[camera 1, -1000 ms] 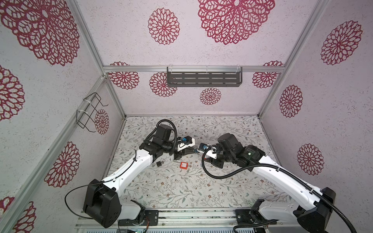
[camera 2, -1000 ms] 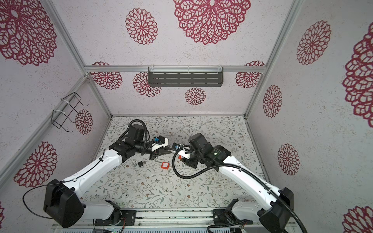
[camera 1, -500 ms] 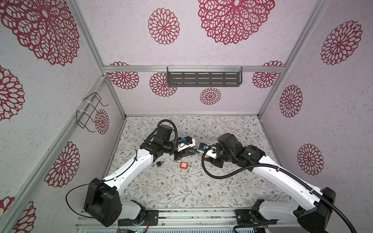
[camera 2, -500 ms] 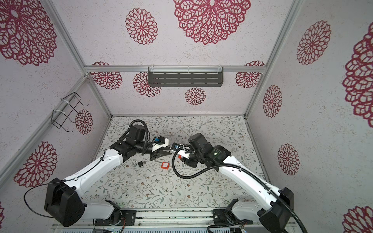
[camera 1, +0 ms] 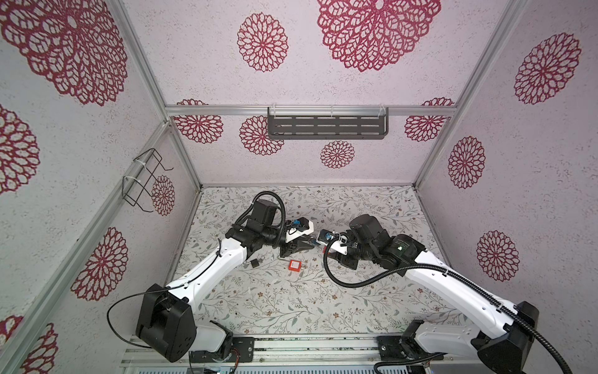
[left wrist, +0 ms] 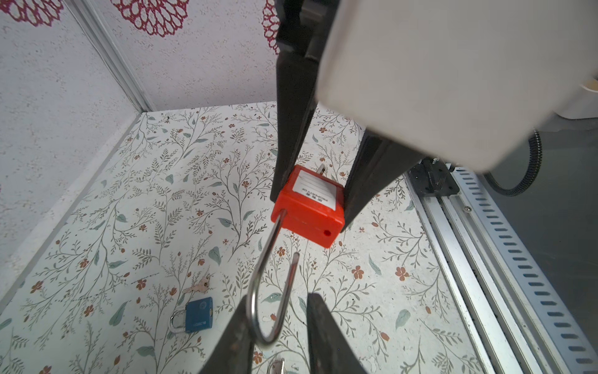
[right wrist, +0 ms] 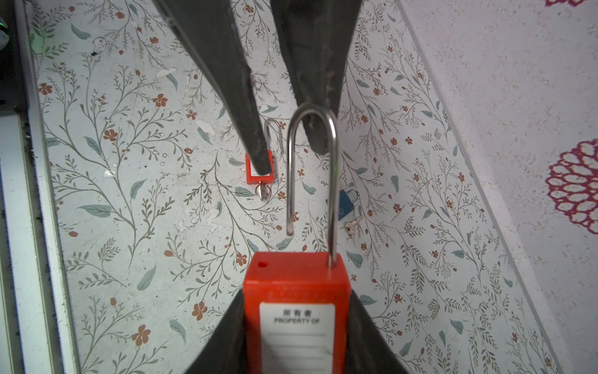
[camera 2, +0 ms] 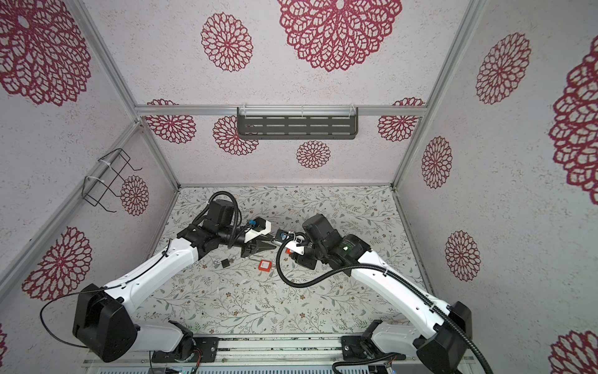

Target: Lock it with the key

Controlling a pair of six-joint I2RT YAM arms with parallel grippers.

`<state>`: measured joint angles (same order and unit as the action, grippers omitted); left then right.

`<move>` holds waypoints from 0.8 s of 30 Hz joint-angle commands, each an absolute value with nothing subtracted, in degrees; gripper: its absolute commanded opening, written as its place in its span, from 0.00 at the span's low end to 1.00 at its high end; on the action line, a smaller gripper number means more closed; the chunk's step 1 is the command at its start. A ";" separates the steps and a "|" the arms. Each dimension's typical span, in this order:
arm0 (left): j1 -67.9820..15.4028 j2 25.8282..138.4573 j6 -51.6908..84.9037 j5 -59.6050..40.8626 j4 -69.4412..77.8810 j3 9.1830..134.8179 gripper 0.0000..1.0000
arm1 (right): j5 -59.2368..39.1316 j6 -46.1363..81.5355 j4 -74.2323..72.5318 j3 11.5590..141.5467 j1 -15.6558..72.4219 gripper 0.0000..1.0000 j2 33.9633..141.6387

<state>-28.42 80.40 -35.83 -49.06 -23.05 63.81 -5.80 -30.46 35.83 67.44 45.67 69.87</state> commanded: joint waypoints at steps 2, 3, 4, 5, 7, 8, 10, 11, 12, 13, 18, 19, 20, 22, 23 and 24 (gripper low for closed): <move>-28.93 81.09 -34.75 -50.63 -22.61 65.28 0.31 | -4.83 -31.17 33.22 67.33 46.04 0.15 67.22; -28.94 81.21 -34.36 -50.63 -22.46 65.30 0.31 | -4.86 -31.12 33.15 67.19 46.03 0.15 67.15; -28.92 81.30 -33.99 -50.63 -22.26 65.37 0.31 | -4.83 -31.24 33.13 67.08 46.02 0.15 67.14; -28.85 81.35 -33.55 -50.69 -22.08 65.46 0.31 | -4.91 -31.35 33.21 67.06 46.10 0.15 67.10; -28.81 81.64 -33.31 -50.89 -22.14 65.73 0.30 | -5.01 -31.48 32.99 66.89 46.14 0.15 66.94; -28.81 81.82 -33.22 -50.89 -22.32 65.91 0.29 | -4.89 -31.46 32.72 66.60 46.10 0.15 66.84; -28.79 82.11 -33.13 -51.06 -22.73 66.17 0.26 | -4.47 -31.53 32.33 66.36 46.06 0.15 66.49; -28.78 82.20 -33.11 -51.11 -22.85 66.31 0.26 | -4.35 -31.52 32.17 66.20 46.12 0.15 66.36; -28.79 82.28 -33.05 -51.15 -22.98 66.40 0.26 | -4.22 -31.56 32.17 66.12 46.12 0.15 66.37; -28.74 82.42 -32.97 -51.15 -23.03 66.44 0.26 | -4.13 -31.69 32.17 66.01 46.11 0.15 66.30; -28.81 82.67 -32.43 -51.66 -22.94 66.88 0.25 | -3.54 -32.01 32.09 65.57 46.07 0.15 66.26; -28.81 82.74 -32.34 -51.72 -22.94 67.04 0.25 | -3.39 -32.07 32.08 65.57 46.09 0.15 66.20; -28.76 82.74 -32.30 -51.85 -22.94 67.13 0.25 | -3.11 -32.22 32.04 65.48 46.12 0.15 66.21; -28.74 82.89 -32.01 -52.03 -22.94 67.36 0.25 | -2.82 -32.38 31.95 65.48 46.07 0.15 66.21; -28.74 82.97 -32.00 -52.11 -22.94 67.41 0.25 | -2.65 -32.47 31.78 65.48 46.23 0.15 66.25; -28.74 83.01 -31.99 -52.19 -22.92 67.49 0.25 | -2.48 -32.57 31.74 65.48 46.15 0.15 66.21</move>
